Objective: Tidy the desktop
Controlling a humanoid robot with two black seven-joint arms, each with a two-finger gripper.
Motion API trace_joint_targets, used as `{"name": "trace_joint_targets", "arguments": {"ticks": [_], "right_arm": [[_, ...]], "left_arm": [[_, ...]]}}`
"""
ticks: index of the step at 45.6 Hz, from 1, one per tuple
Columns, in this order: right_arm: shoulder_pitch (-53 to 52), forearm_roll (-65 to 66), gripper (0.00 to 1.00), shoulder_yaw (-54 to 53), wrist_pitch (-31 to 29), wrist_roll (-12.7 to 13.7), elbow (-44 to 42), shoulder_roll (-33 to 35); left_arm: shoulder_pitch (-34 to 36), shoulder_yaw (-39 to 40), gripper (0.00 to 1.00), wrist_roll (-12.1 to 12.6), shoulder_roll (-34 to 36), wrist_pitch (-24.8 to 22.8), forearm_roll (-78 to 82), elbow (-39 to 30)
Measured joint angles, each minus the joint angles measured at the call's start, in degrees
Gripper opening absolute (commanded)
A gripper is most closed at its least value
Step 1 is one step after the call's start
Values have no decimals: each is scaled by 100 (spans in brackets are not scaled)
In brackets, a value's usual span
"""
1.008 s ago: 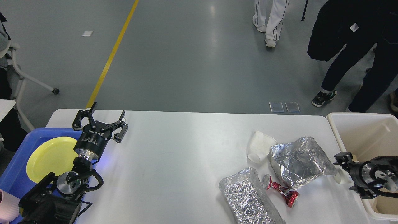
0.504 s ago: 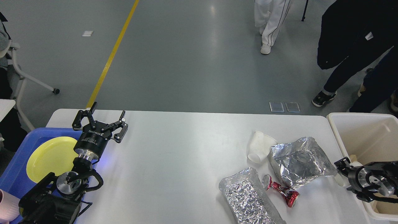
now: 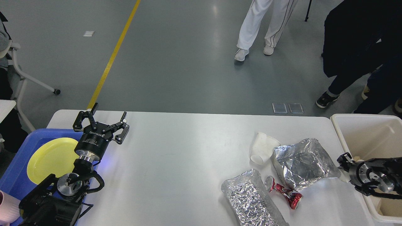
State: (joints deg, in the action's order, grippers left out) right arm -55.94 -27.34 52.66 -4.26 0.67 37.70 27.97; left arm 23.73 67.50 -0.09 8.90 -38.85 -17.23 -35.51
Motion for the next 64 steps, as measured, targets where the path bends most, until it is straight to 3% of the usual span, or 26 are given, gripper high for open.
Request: {"name": "trace_joint_targets", "arguments": {"ticks": [20,38,43,54,64], "right_arm": [[-613,175,0,-65,-227,-30,11,146],[-2881,2089,0,-15,-2186,-72,272,287],[-3573,2559,0,-21,-2596,-83,801,266],[-4932,3707,0,15,-2822,-85,3086,169],[-5468,3868,0,347,-2853,-87,3719,-154]], "left_arm": [[0,0,96,0,1,0,-2,0],[-1,0,96,0,0,0,-3,0],[-4,0,96,0,0,0,-3,0],[-4,0,96,0,0,0,2,0],[-3,2,96,0,0,0,2,0]]}}
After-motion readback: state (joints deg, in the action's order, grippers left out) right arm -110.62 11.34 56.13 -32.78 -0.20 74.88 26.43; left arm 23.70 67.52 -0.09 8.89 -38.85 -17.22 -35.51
